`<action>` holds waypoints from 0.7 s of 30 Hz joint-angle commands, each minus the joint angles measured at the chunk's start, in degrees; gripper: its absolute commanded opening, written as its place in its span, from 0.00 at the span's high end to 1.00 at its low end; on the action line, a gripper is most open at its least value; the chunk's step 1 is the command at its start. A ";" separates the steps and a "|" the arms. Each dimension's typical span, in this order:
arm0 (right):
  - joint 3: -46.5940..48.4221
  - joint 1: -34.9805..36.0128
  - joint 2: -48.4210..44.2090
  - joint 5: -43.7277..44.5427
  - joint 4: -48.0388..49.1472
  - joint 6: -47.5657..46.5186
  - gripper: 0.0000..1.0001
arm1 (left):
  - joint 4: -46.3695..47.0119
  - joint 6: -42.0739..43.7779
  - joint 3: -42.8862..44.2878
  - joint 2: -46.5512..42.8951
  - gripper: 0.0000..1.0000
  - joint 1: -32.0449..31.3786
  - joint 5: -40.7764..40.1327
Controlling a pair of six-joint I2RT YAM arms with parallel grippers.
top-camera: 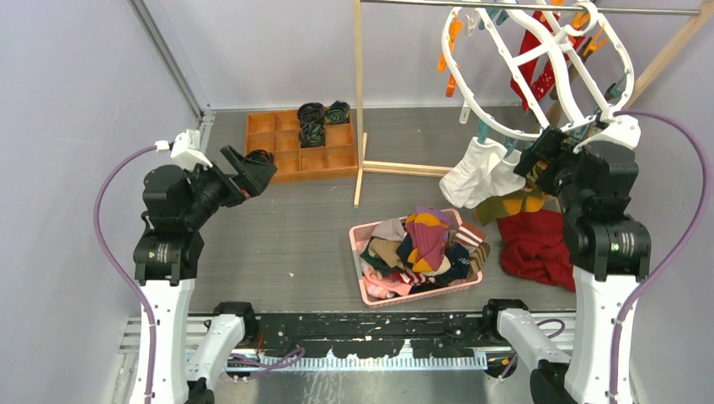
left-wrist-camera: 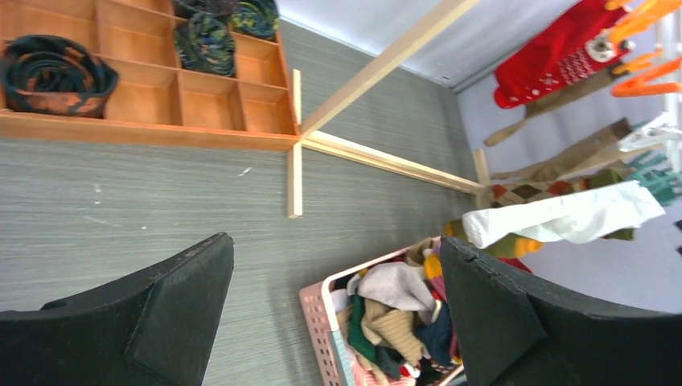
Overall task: Clip the socks to the hanger
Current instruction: Adjust the clothesline at the center of the board.
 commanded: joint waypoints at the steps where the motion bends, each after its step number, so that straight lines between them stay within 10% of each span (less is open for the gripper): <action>1: -2.90 -0.12 -5.27 -16.08 3.31 -11.98 0.00 | 7.17 -4.28 -0.95 -0.41 0.00 0.71 8.32; 9: -4.36 -0.13 -6.96 -40.88 -6.30 -31.05 0.00 | 8.80 -4.40 -0.70 4.31 0.00 -4.82 16.69; 21: -10.69 -0.16 -7.70 -57.57 -11.24 -40.42 0.00 | 21.13 1.75 -5.13 13.19 0.02 -31.07 8.84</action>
